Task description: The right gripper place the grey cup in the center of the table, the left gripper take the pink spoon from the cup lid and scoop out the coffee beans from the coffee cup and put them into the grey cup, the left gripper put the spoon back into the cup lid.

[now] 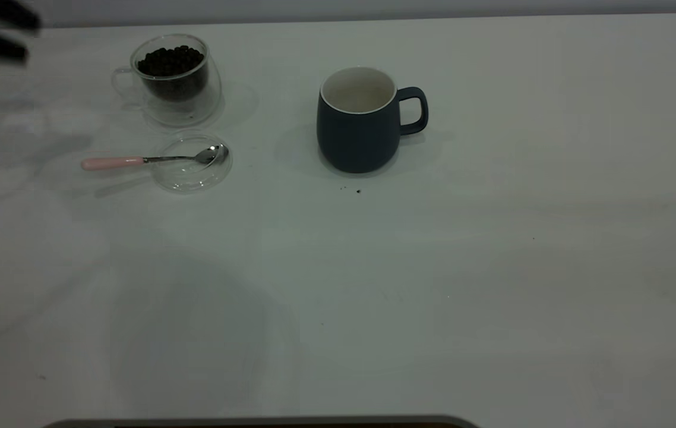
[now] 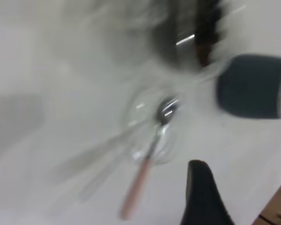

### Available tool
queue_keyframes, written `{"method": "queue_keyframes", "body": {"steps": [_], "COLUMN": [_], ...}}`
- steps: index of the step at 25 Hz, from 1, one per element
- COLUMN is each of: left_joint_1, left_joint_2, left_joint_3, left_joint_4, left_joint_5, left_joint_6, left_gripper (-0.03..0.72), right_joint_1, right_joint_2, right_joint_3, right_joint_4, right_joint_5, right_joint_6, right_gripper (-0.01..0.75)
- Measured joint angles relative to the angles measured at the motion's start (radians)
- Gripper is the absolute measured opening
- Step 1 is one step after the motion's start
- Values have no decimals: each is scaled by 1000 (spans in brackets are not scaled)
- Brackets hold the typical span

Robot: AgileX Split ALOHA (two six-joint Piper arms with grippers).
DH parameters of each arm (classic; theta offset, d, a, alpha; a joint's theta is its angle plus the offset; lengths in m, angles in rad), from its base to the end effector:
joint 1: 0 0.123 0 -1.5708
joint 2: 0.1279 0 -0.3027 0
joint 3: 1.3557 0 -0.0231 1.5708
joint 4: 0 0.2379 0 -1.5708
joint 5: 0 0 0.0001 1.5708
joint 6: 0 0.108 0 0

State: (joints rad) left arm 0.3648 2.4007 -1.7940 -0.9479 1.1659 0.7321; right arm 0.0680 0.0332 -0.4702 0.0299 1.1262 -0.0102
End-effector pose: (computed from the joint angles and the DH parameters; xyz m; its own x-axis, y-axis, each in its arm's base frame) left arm 0.4713 0.0936 0.1277 -0.9397 -0.1962 -0.2803 0.0582 0.7156 -0.6961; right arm -0.0156 0.0019 0.2494 -0.5651 -0.0358 -0.8243 -0.0886 0.9959 0.0175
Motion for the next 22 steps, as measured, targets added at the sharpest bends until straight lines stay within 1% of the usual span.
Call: {"method": "queue_keyframes", "body": {"steps": [2, 4, 6, 8, 12, 15, 19, 22], "left_joint_1": [-8, -18, -34, -64, -156, -239, -354, -411], "left_joint_2": [-110, -220, -331, -447, -654, -809, -1015, -1145], "left_joint_3": [0, 0, 0, 0, 2, 39, 153, 278], "left_joint_4": [7, 62, 169, 317, 541, 648, 727, 757], "left_joint_5": [4, 4, 4, 4, 4, 4, 4, 4], "left_joint_6": [-15, -63, -138, -228, -395, -484, -579, -599], "left_gripper": [493, 476, 449, 424, 408, 408, 406, 406], "right_joint_1": [0, 0, 0, 0, 0, 0, 0, 0], "right_joint_2": [0, 0, 0, 0, 0, 0, 0, 0], "right_joint_3": [0, 0, 0, 0, 0, 0, 0, 0], "right_joint_4": [0, 0, 0, 0, 0, 0, 0, 0], "right_joint_5": [0, 0, 0, 0, 0, 0, 0, 0], "right_joint_6": [0, 0, 0, 0, 0, 0, 0, 0], "right_gripper": [482, 482, 482, 482, 482, 482, 482, 482]}}
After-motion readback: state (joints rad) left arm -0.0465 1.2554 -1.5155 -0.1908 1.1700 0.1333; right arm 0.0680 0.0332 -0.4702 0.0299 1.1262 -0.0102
